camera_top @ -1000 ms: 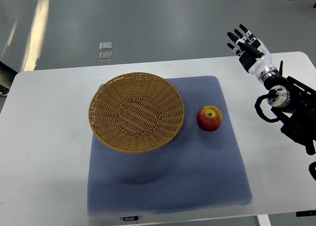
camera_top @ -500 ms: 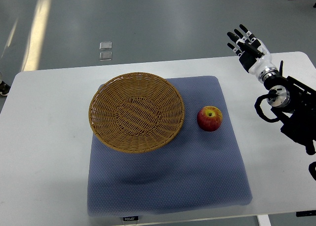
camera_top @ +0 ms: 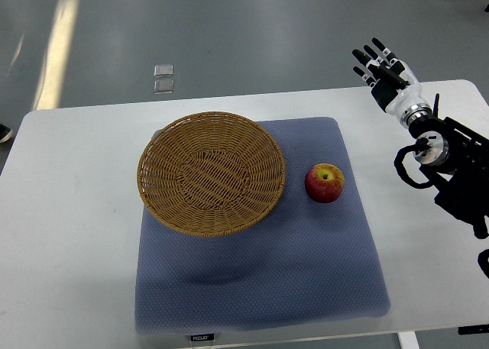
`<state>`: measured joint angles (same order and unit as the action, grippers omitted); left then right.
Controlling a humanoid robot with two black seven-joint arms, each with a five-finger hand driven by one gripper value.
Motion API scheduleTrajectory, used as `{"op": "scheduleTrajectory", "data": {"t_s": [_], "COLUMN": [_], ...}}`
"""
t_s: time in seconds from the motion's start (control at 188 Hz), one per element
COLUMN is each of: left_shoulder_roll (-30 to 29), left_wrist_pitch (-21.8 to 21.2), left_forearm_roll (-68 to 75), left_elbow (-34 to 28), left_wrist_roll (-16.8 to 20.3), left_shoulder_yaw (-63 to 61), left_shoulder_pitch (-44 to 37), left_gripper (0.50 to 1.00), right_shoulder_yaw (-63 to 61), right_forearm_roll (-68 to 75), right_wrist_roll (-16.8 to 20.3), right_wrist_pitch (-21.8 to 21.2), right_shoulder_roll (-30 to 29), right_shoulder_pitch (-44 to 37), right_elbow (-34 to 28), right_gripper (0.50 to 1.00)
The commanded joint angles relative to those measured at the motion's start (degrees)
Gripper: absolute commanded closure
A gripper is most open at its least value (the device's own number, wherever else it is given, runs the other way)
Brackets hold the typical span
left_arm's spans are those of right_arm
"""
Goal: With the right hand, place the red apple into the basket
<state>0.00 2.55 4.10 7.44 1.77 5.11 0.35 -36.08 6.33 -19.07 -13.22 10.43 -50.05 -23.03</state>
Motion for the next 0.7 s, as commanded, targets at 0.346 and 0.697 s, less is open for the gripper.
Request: {"op": "scheduleTrajectory", "data": {"t_s": [0.346,0.697], "left_shoulder_roll": [0.00,0.00], "left_wrist_pitch": [0.00,0.00], "left_forearm_roll": [0.03,0.03], "left_elbow": [-0.06,-0.06], "left_wrist_roll": [-0.01,-0.01], "left_shoulder_yaw": [-0.01,-0.01], "left_shoulder_pitch": [-0.09,-0.09], "left_gripper": [0.500,0.500], "right_shoulder_yaw": [0.13,1.27], "right_forearm_roll": [0.00,-0.62], "right_wrist_roll": [0.00,0.00], "right_wrist_pitch": [0.48,-0.31], "right_shoulder_roll": [0.21,3.63], "right_shoulder_pitch": [-0.05,-1.55], "right_elbow": [-0.44,-0.97], "right_gripper": [0.576,0.576]}}
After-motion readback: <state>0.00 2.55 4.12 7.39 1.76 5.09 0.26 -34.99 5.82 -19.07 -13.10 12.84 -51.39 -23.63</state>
